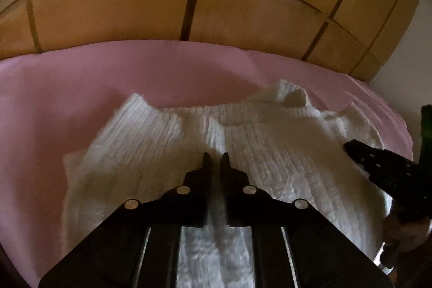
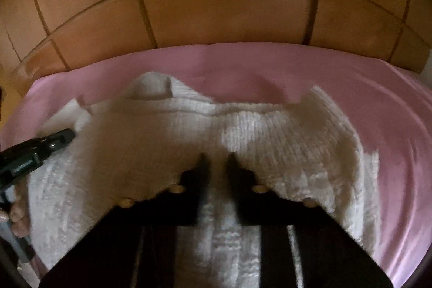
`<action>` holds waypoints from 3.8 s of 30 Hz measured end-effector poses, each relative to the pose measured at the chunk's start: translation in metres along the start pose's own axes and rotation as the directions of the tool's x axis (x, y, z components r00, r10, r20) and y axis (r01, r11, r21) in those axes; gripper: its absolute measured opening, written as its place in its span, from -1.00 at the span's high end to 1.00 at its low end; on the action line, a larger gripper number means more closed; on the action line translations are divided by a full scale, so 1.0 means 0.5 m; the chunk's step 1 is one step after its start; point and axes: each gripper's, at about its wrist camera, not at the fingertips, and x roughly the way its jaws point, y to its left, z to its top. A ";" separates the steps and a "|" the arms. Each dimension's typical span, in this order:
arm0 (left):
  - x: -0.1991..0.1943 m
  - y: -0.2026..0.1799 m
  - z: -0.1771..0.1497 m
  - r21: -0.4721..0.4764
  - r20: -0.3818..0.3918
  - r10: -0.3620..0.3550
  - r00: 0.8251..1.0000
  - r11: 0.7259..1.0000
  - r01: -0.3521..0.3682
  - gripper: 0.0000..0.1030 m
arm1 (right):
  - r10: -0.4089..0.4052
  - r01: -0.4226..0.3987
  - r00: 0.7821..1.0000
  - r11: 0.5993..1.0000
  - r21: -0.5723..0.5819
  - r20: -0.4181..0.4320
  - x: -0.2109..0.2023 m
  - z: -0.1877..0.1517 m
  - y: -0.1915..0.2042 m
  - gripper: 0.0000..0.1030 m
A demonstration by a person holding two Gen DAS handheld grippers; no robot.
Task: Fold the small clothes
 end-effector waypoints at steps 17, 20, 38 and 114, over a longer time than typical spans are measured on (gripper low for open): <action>0.072 0.029 0.036 -0.077 0.020 0.189 0.982 0.979 -0.187 1.00 | -0.084 0.084 0.996 0.996 0.037 0.005 0.063 0.023 -0.008 1.00; 0.035 0.040 0.037 -0.111 0.042 0.191 0.981 0.976 -0.185 0.87 | -0.078 0.077 0.997 0.996 0.043 0.021 0.034 0.021 -0.020 0.67; -0.093 -0.136 -0.254 0.184 0.095 0.095 0.991 0.977 -0.111 -0.37 | -0.051 0.036 0.996 0.979 0.202 0.069 -0.164 -0.241 -0.124 -0.37; -0.212 0.172 -0.268 -0.326 0.072 -0.044 0.996 0.943 0.065 0.82 | -0.093 0.069 0.994 0.946 0.318 0.063 -0.191 -0.318 -0.202 0.80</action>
